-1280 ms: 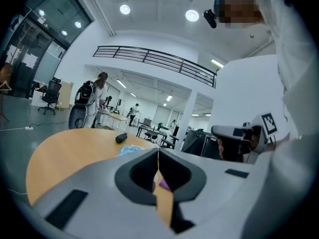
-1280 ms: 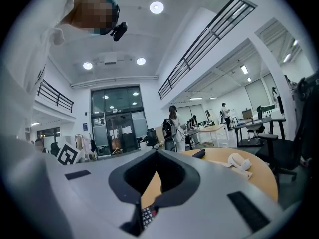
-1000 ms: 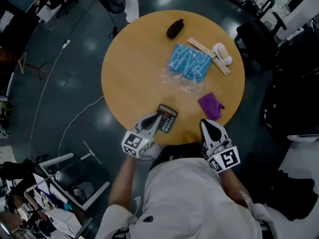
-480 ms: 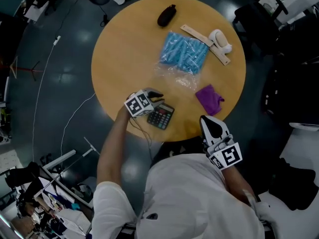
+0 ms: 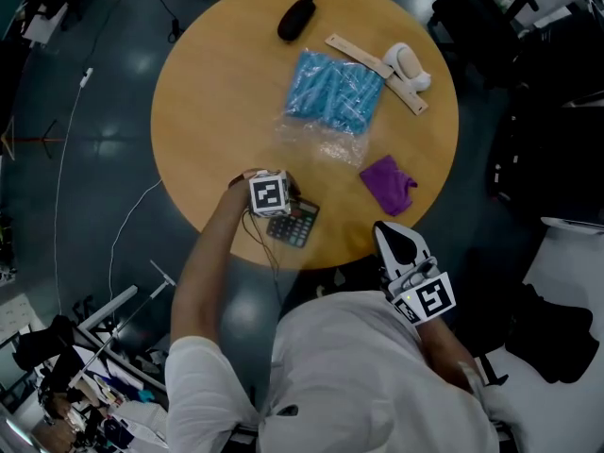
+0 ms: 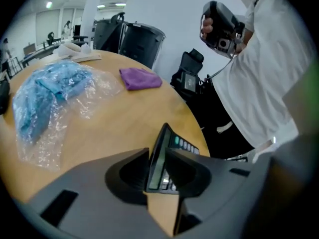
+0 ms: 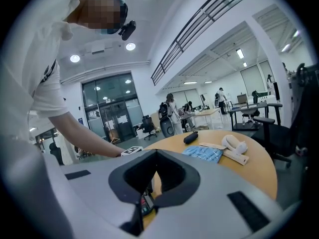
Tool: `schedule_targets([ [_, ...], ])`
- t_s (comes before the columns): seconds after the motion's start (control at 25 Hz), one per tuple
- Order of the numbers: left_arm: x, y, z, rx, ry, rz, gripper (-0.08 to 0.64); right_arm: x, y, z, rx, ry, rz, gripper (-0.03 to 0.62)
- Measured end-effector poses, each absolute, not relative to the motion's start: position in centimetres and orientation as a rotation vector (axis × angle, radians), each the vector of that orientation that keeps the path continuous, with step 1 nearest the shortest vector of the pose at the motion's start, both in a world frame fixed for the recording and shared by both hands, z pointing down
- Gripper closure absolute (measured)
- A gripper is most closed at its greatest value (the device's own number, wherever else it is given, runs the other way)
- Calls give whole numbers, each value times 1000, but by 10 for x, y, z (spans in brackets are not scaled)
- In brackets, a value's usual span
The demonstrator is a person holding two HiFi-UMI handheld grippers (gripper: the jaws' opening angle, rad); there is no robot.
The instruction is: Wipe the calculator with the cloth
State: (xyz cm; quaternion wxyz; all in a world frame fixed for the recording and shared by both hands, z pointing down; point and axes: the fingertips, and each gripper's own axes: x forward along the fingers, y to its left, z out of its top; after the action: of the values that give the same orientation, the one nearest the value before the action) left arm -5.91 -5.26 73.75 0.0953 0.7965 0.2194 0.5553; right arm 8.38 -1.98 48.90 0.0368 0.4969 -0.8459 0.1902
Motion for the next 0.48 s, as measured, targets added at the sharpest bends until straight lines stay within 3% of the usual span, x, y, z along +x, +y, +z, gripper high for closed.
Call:
schedule_targets([
  [0.48,-60,-39,752,2180,966,1766,476,84,-30,502,1544,-2571,663,577],
])
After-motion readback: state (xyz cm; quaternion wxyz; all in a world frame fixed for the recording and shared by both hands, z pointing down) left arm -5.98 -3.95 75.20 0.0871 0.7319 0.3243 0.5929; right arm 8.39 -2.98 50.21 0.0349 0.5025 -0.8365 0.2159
